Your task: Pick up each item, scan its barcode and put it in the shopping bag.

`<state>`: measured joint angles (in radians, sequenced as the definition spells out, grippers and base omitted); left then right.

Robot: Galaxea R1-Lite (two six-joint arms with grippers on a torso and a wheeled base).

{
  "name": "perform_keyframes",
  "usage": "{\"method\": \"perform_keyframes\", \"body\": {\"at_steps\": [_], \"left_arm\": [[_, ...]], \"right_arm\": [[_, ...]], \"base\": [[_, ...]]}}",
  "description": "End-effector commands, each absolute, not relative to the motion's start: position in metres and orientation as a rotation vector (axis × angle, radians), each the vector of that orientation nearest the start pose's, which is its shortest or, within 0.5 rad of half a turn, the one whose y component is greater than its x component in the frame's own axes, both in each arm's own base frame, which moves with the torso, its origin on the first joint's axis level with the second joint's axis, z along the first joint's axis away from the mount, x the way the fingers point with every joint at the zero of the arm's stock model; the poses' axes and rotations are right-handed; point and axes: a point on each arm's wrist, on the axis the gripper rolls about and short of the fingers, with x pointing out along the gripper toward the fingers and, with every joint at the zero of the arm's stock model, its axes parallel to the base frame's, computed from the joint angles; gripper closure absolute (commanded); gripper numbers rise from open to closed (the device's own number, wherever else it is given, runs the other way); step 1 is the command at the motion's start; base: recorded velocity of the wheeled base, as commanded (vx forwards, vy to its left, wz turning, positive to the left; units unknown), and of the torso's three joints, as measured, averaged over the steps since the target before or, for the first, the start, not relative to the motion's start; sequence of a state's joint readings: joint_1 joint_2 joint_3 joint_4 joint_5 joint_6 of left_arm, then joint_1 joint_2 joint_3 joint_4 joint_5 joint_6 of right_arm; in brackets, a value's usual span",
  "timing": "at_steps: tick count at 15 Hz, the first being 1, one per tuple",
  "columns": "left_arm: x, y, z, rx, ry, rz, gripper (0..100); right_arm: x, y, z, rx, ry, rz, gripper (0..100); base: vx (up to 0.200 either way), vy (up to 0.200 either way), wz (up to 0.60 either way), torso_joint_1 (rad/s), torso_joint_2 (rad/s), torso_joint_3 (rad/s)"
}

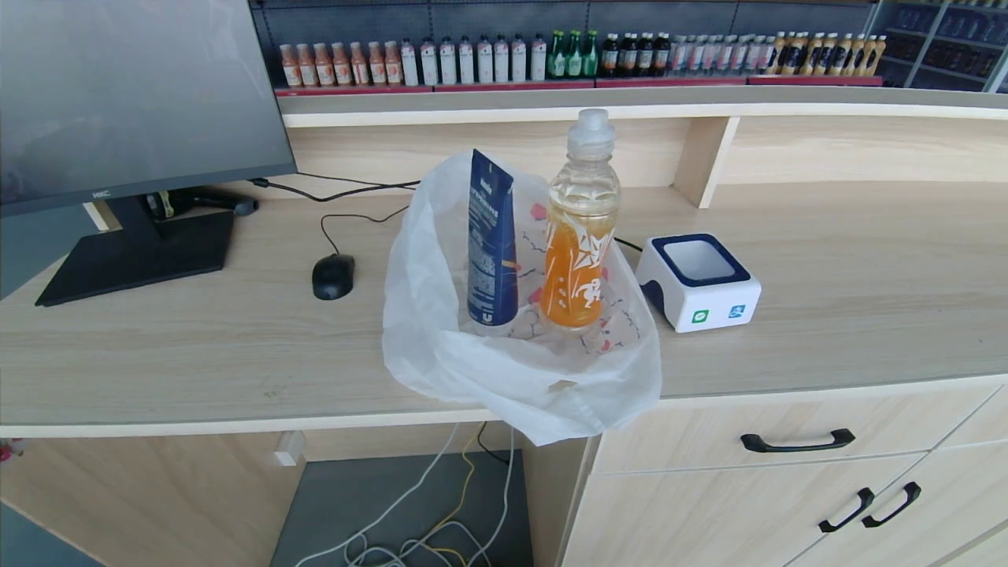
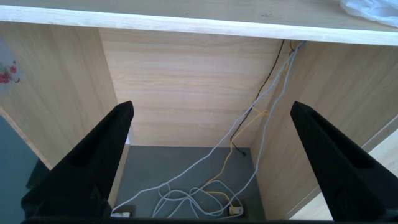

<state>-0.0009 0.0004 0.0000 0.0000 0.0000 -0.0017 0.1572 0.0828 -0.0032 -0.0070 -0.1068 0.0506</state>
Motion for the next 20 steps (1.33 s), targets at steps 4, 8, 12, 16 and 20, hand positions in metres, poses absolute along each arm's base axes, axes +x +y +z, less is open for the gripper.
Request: {"method": "perform_keyframes", "body": {"at_steps": [4, 8, 12, 16, 20], "left_arm": [[-0.0228, 0.0, 0.0755, -0.002, 0.0, -0.002, 0], [-0.0228, 0.0, 0.0755, -0.002, 0.0, -0.002, 0], [-0.0228, 0.0, 0.0755, -0.003, 0.0, -0.002, 0], [-0.0228, 0.0, 0.0755, -0.006, 0.0, 0.0, 0], [-0.0228, 0.0, 0.0755, -0.008, 0.0, 0.0, 0]], "right_arm": [[-0.0228, -0.0013, 0.0756, -0.003, -0.001, -0.049, 0], [-0.0229, -0.0012, 0.0759, 0.003, -0.002, -0.052, 0], [-0.0228, -0.0012, 0.0756, 0.011, -0.002, -0.054, 0], [-0.0228, -0.0012, 0.0756, 0.009, -0.002, -0.054, 0], [-0.0228, -0.0012, 0.0756, 0.011, -0.002, -0.052, 0]], "base": [[0.0, 0.0, 0.0, 0.0, 0.0, 0.0], [0.0, 0.0, 0.0, 0.0, 0.0, 0.0], [-0.05, 0.0, 0.0, 0.002, 0.0, 0.001], [0.0, 0.0, 0.0, 0.0, 0.0, 0.0], [0.0, -0.2, 0.0, -0.003, 0.0, 0.001]]}}
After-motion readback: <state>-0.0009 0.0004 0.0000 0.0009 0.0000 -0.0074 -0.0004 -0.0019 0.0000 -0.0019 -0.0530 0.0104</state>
